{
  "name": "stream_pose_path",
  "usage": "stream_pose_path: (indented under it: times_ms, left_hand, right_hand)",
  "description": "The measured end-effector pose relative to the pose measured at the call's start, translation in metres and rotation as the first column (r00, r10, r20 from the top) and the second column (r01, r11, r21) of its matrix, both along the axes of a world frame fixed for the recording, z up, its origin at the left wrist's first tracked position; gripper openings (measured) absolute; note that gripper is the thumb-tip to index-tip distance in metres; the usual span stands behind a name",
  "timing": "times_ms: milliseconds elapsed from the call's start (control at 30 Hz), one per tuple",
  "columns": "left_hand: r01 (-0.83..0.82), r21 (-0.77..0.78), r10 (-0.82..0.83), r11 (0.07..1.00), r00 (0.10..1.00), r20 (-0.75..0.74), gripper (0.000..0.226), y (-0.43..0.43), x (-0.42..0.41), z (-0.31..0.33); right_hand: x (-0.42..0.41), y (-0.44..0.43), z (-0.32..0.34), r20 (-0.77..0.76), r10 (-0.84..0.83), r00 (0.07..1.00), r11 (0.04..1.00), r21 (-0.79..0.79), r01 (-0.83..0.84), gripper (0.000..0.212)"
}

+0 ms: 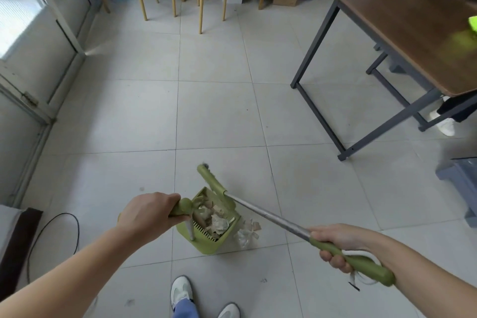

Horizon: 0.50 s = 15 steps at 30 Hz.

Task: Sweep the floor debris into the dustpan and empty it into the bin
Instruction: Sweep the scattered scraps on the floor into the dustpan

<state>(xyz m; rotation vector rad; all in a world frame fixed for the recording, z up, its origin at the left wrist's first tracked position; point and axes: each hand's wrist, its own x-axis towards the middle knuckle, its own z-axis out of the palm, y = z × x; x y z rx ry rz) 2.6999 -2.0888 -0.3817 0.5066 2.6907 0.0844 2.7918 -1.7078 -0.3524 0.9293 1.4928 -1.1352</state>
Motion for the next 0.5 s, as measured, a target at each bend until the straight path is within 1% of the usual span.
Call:
stream_pose_path:
  times_ms: [133,300,367,467,500]
  left_hand:
    - [0.04,-0.012,-0.04,0.999,0.999,-0.023,0.046,-0.013,0.008,0.004]
    - [0.127,-0.034,-0.127,0.991,0.992,-0.005,0.049,-0.034,0.013,0.003]
    - [0.166,-0.048,-0.166,0.985,0.986,0.013,0.049,-0.04,0.014,0.004]
    - [0.248,-0.109,-0.244,0.963,0.969,0.045,0.049,-0.043,0.019,0.007]
    - [0.27,-0.122,-0.265,0.955,0.963,0.058,0.049,-0.043,0.021,0.008]
  right_hand:
    - [0.02,0.009,0.003,-0.051,-0.048,0.998,0.996,0.067,0.052,0.027]
    - [0.053,0.008,-0.002,-0.062,-0.08,0.995,0.98,0.18,0.09,0.032]
    - [0.066,0.005,-0.01,-0.041,-0.109,0.993,0.969,0.217,0.115,0.03]
    - [0.079,-0.004,-0.027,0.033,-0.171,0.985,0.952,0.261,0.157,0.016]
    - [0.082,-0.01,-0.033,0.056,-0.19,0.98,0.946,0.277,0.168,0.015]
